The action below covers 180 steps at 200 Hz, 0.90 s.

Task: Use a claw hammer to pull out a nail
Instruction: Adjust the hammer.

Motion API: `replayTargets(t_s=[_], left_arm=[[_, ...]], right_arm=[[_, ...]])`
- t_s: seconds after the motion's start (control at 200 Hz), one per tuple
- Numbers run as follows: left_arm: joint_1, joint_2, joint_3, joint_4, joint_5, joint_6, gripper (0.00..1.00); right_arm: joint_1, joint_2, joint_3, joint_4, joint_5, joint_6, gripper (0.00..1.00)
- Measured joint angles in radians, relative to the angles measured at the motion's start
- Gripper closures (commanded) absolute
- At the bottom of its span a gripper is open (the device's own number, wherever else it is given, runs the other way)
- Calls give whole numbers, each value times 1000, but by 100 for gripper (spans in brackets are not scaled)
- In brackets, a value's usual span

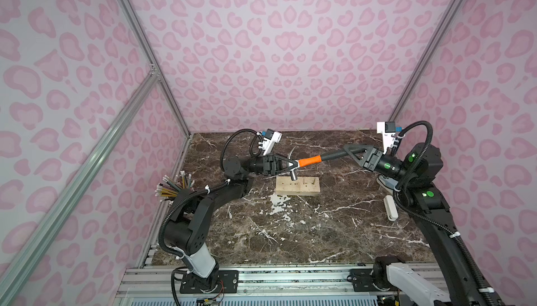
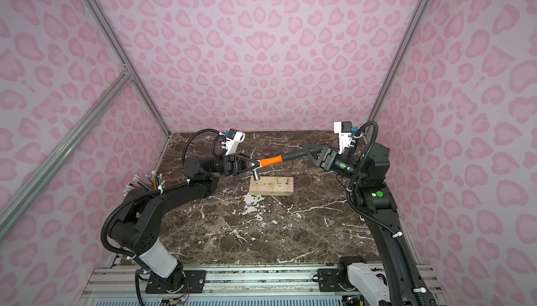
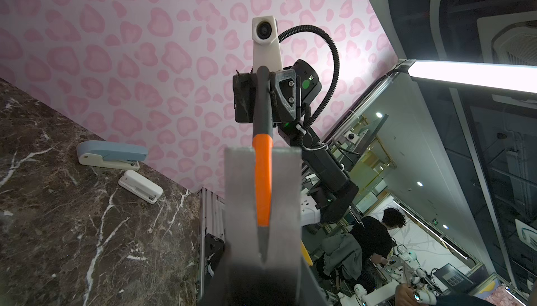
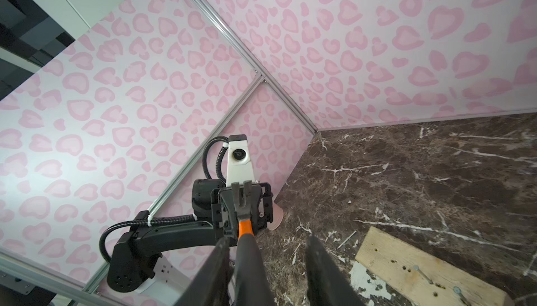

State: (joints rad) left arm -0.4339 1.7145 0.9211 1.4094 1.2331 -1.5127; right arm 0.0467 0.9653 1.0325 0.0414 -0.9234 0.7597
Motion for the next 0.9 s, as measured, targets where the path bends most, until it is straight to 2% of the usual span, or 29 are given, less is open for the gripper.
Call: replayTargets(t_s=[0.31,0.385,0.43,0.53,0.62,0.695,0.76,0.815,0.9], left_arm=[[2,2,17,0,34,-5,97],[2,-6,17,-19,41,21,97],[2,-18,16,-53,45,43,97],[2,-62,17,-195,56,163,96],[2,-104,45,-429,75,331,96],[3,-133,101,-673,85,510,96],[6,-144,132,-822,90,623,97],[8,-145,143,-903,101,686,97],[9,-137,150,-991,112,750,81]], right_arm=[[44,18,32,18,-13,-5,57],[45,22,32,32,-17,-4,64],[47,26,35,39,-21,0,72],[53,40,53,32,-21,-1,79],[58,43,60,42,-31,-6,81],[61,48,61,51,-28,-10,89],[69,54,66,54,-22,-25,100],[76,55,66,43,-20,-42,100],[80,55,66,8,-12,-62,100]])
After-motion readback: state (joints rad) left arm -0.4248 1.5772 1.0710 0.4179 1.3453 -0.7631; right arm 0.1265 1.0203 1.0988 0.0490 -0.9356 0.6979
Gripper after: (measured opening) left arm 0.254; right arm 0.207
